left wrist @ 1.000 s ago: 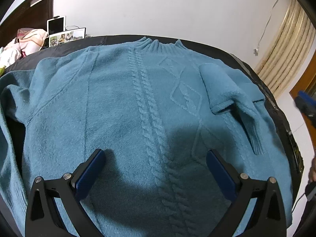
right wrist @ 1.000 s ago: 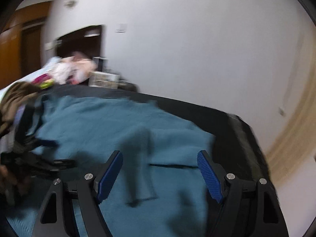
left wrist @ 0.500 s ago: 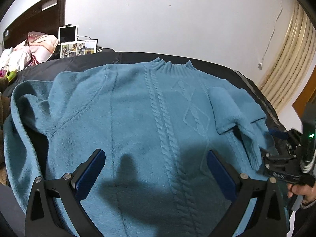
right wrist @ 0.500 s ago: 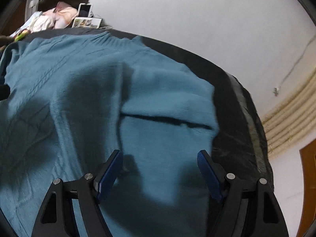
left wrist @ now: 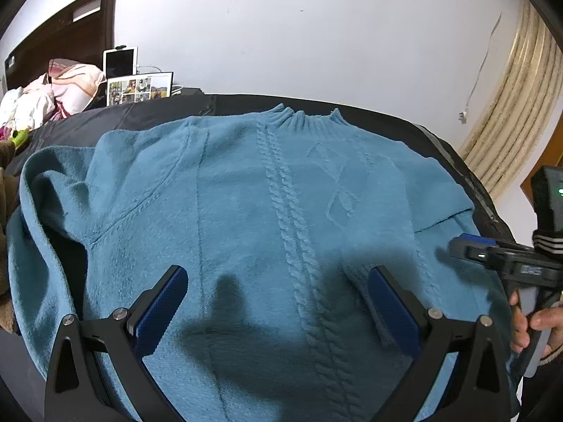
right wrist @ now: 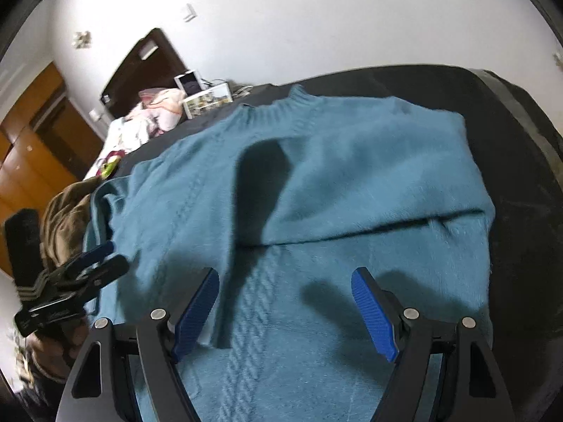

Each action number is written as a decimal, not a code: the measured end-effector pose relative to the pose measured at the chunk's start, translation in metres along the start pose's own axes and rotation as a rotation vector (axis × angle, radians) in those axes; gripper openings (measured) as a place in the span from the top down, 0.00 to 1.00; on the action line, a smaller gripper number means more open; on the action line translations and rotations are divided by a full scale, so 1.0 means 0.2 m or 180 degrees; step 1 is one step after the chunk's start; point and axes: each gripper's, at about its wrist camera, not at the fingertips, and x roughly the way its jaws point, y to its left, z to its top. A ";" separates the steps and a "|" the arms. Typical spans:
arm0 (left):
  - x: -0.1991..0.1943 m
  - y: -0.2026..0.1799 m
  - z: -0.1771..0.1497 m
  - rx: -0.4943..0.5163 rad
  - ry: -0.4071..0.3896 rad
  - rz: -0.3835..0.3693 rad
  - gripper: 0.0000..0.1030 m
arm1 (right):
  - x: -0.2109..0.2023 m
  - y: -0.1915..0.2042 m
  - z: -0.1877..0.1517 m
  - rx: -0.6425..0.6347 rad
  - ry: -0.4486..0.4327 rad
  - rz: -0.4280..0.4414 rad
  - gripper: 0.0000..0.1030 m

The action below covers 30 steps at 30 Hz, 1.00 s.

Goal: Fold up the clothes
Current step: 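Release the sleeve and move the right tool toward the sweater's other side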

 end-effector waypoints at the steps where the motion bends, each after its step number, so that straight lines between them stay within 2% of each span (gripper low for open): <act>1: 0.00 0.00 0.00 0.0007 0.0001 -0.0001 0.00 | 0.01 0.00 0.01 -0.0014 0.0009 -0.0136 0.23; 3: 0.00 0.00 0.00 0.0021 0.0000 -0.0002 0.00 | 0.03 0.02 0.03 -0.0039 0.0050 -0.0147 0.23; 6: -0.03 0.01 0.02 0.0046 -0.0040 0.0008 0.00 | 0.07 0.07 0.06 0.0041 0.0118 0.0136 0.23; 8: -0.04 0.02 0.03 0.0072 -0.0069 0.0018 0.00 | 0.11 0.12 0.08 0.0042 0.0154 0.0204 0.23; 13: -0.09 0.00 0.04 0.0324 -0.0165 0.0082 0.00 | 0.22 0.23 0.10 0.0227 0.0362 0.0575 0.23; 14: -0.09 0.01 0.05 0.0321 -0.0165 0.0070 0.00 | 0.22 0.25 0.10 0.0278 0.0374 0.0777 0.23; 16: -0.09 0.02 0.05 0.0274 -0.0147 0.0030 0.00 | 0.22 0.27 0.12 0.0473 0.0371 0.1364 0.23; 18: -0.08 0.02 0.04 0.0237 -0.0130 -0.0023 0.00 | 0.19 0.27 0.15 0.0645 0.0264 0.1851 0.23; 20: -0.07 0.01 0.04 0.0243 -0.0126 -0.0111 0.00 | 0.16 0.26 0.17 0.0745 0.0126 0.2271 0.23; 21: -0.07 -0.01 0.04 0.0265 -0.0130 -0.0153 0.00 | 0.15 0.26 0.18 0.0762 0.0082 0.2390 0.23; 24: -0.07 -0.04 0.02 0.0345 -0.0135 -0.0215 0.00 | 0.11 0.24 0.18 0.0677 -0.0043 0.2352 0.23; 30: 0.00 -0.10 0.00 0.0527 -0.0059 -0.0060 0.00 | 0.09 0.12 0.13 0.0713 -0.0212 0.2062 0.23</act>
